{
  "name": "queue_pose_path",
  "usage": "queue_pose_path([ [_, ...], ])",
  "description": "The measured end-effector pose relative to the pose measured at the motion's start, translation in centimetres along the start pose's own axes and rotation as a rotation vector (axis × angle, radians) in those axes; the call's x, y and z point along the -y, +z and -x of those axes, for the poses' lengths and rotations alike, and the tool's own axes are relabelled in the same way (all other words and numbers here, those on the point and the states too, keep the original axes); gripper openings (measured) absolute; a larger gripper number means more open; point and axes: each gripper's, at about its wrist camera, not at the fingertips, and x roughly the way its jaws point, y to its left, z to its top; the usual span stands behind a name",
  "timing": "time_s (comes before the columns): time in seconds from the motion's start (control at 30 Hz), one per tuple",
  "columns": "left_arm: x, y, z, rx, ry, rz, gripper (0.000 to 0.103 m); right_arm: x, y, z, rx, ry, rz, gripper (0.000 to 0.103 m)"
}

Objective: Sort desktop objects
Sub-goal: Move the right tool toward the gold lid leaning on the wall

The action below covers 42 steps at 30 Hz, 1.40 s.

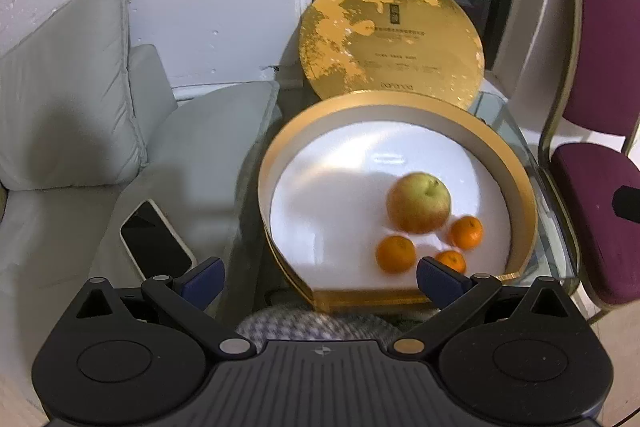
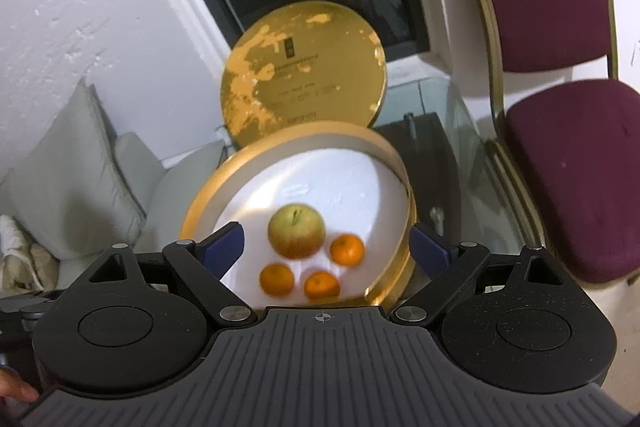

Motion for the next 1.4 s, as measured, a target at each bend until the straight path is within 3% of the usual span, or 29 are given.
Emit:
queue_pose_path([
  [0.17,-1.5,2.8,-1.6,0.009,0.014,-0.011,0.102,0.6,3.7,-2.1,0.052,-0.010,0.061,0.093],
  [0.37,-2.9,6.7,-3.6,0.057,0.047,-0.027,0.102,0.1,8.9,-3.6,0.194,-0.008,0.129,0.096],
  [0.6,-3.9,12.1,-7.6,0.091,0.097,-0.053,0.102,0.0,13.8,-7.7,0.250,0.026,0.152,0.096],
  [0.73,-3.4,16.7,-11.0,0.120,0.110,-0.090,0.102,0.5,17.2,-10.6,0.379,0.032,0.187,0.097],
  [0.87,-3.2,21.6,-15.7,0.132,0.104,-0.063,0.102,1.6,20.9,-15.0,0.518,0.033,0.176,0.101],
  [0.93,-3.3,23.6,-18.7,0.130,0.084,-0.028,0.102,1.9,22.7,-18.4,0.507,0.003,0.175,0.102],
  [1.07,-3.1,25.6,-24.8,0.120,0.022,0.055,0.102,3.2,24.1,-25.8,0.402,-0.030,0.171,0.102],
  [1.23,-2.4,25.4,-30.9,0.106,-0.060,0.108,0.102,4.9,24.0,-33.6,0.268,-0.044,0.185,0.102],
  [1.4,-2.0,24.5,-33.3,0.169,-0.131,0.156,0.102,6.1,24.1,-37.6,0.243,-0.030,0.188,0.102],
])
